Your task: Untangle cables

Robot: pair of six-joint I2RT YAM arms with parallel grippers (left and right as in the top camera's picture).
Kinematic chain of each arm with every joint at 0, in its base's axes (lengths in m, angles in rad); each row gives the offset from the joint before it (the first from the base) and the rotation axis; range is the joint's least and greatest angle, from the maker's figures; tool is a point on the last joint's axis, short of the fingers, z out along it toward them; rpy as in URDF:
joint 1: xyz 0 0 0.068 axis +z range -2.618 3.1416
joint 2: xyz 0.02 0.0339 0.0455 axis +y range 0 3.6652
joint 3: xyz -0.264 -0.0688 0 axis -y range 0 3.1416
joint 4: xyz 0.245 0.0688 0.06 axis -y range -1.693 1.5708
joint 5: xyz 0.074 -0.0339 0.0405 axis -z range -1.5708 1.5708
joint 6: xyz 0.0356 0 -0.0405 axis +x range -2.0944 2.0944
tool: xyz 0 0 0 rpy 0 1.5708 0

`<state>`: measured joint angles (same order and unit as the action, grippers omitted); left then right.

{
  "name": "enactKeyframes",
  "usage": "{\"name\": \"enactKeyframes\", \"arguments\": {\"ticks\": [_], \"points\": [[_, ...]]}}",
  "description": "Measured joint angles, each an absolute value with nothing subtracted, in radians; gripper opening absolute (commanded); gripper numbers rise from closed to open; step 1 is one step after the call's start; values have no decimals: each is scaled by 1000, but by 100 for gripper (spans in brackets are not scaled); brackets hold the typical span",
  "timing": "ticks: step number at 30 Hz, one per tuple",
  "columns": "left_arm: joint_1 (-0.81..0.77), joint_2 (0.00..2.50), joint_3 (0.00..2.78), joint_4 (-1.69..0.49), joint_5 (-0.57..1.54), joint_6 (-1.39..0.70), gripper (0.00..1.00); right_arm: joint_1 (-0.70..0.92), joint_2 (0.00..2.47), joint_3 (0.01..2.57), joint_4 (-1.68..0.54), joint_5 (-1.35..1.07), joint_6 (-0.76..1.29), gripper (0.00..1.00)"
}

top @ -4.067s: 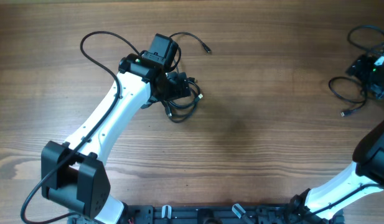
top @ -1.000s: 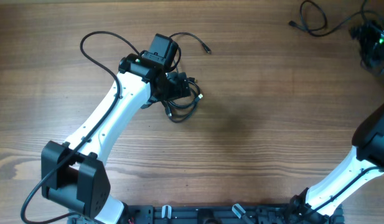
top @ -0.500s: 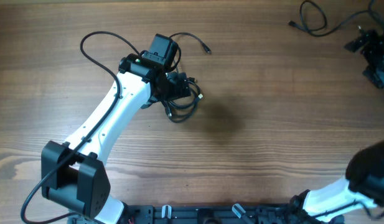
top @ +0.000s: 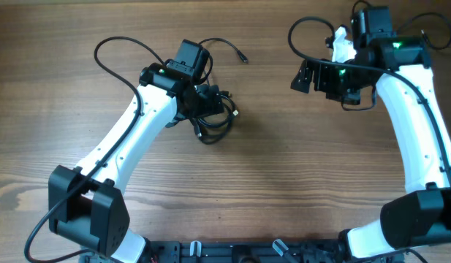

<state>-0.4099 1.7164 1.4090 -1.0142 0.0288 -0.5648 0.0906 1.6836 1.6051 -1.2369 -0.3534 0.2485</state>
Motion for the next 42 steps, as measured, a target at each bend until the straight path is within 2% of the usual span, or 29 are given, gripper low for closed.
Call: {"name": "enactKeyframes", "arguments": {"ticks": [8,11,13,16,21,32,42], "points": [[-410,1716,1409,-1013,37,-570,100,173,1684,1547,-1214,-354,390,100],[-409,1716,1409,-1023,191,-582,100,230,1684,1547,-1197,-354,442,100],[-407,1716,1409,-1033,212,-562,100,275,1684,1547,-1185,-354,454,100],[-308,1716,1409,-1078,184,-559,100,330,1684,1547,-1169,-353,465,100],[-157,1716,1409,-1122,173,-559,100,335,1684,1547,-1117,-350,479,100],[-209,1750,1343,-1113,173,-543,100,335,1684,1545,-945,-346,494,100],[-335,1751,1341,-1095,173,-543,100,335,1684,1545,-936,-346,494,100]]}}
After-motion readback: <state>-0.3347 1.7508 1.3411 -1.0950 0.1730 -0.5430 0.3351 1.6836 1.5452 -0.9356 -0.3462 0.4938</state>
